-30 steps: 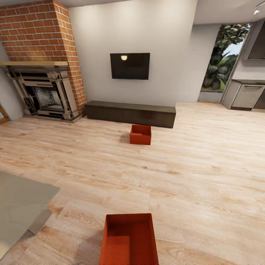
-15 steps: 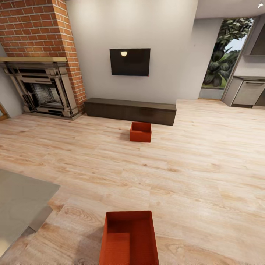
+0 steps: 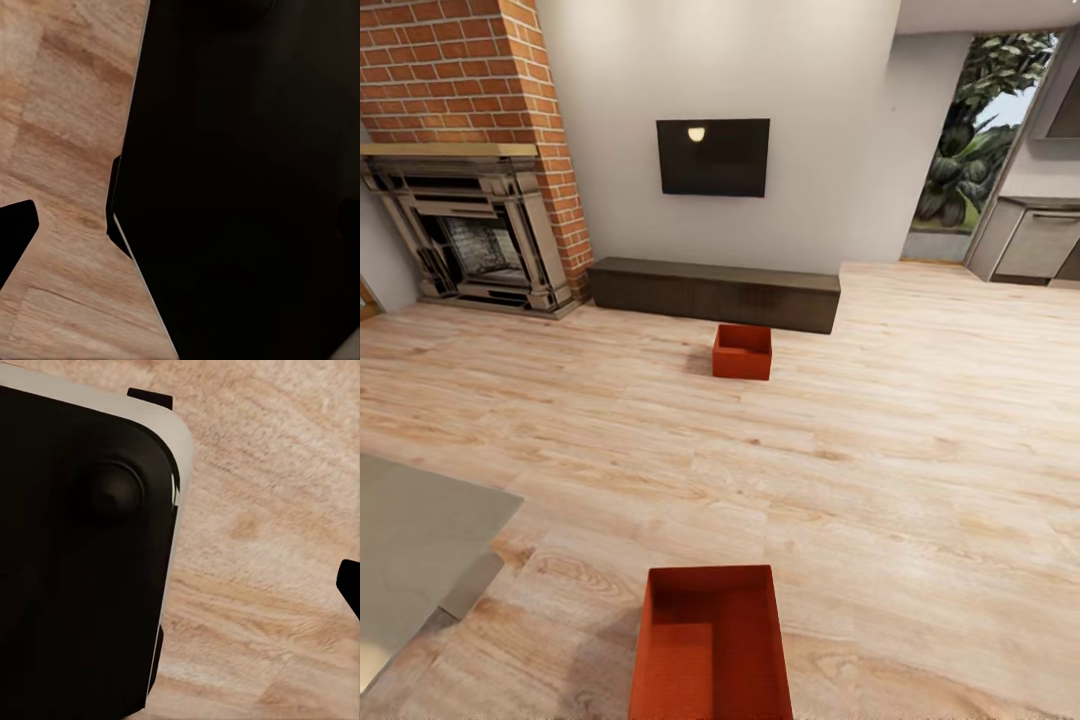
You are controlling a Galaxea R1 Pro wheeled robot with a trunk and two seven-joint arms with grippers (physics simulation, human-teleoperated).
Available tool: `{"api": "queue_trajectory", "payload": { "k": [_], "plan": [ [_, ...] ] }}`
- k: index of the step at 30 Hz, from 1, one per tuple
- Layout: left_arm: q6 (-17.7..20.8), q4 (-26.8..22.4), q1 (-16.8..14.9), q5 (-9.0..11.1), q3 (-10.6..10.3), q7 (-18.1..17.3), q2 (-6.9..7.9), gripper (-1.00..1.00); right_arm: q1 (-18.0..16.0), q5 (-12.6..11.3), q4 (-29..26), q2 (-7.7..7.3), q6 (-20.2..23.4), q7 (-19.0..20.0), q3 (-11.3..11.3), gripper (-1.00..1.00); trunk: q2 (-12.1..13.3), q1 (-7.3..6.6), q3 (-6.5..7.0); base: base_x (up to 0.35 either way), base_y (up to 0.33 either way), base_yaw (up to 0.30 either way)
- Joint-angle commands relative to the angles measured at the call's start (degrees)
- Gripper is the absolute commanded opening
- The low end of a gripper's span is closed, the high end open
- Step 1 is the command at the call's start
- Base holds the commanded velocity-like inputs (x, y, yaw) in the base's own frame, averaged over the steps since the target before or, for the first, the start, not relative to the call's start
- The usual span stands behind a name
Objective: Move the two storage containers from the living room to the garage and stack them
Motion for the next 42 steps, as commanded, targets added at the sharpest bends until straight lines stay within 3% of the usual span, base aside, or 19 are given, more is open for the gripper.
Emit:
{"api": "queue_trajectory", "payload": {
  "k": [1,42],
  "plan": [
    [-0.1,0.0,0.0,0.0,0.4,0.0,-0.01,1.0,-0.1,-0.5,0.2,0.03,-0.3,0.0,0.5,1.0,0.0,0.0,-0.14,0.0,0.0,0.0],
    [-0.1,0.0,0.0,0.0,0.4,0.0,-0.01,1.0,-0.1,-0.5,0.2,0.03,-0.3,0.0,0.5,1.0,0.0,0.0,-3.94,0.0,0.0,0.0]
  ]
}}
